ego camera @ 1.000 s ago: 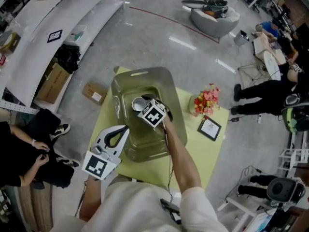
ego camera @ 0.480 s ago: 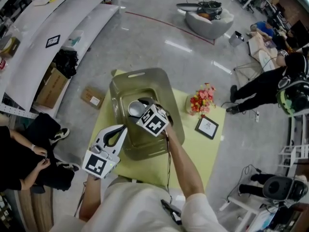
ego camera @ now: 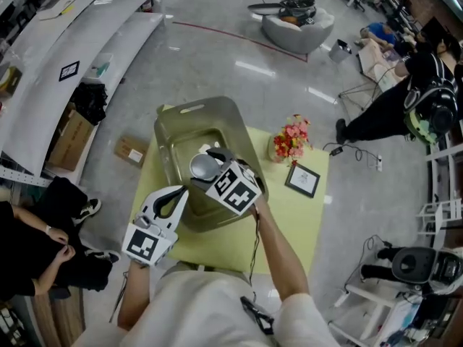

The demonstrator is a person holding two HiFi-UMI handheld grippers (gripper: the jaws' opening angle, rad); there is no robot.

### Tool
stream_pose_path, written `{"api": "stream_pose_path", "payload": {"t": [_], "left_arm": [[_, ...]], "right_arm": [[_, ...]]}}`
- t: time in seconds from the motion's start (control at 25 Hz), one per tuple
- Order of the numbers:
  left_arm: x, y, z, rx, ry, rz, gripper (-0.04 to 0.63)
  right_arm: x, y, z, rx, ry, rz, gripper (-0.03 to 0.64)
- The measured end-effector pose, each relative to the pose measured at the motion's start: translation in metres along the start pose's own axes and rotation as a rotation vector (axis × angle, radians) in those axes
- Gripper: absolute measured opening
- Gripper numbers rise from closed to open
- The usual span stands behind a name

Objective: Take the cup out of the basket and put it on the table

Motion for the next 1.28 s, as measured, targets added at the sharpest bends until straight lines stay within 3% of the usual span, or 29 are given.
{"api": "stream_pose_path", "payload": {"t": [1.28], "left_arm": [[0.012, 0.010, 0.086, 0.053, -0.261, 0.023, 0.009]], "right_arm": [[-0.165, -0.027, -0.071, 0.058, -0.255, 0.066, 0.348]]}}
Point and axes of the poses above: the fingertips, and each gripper's own axes: x forward along the fingers, z to its right, y out of its top, the point moved 8 cm from there along -x, backward along the fingers, and after that the axes turned 2 degrees about y, right-handed, at the moved point
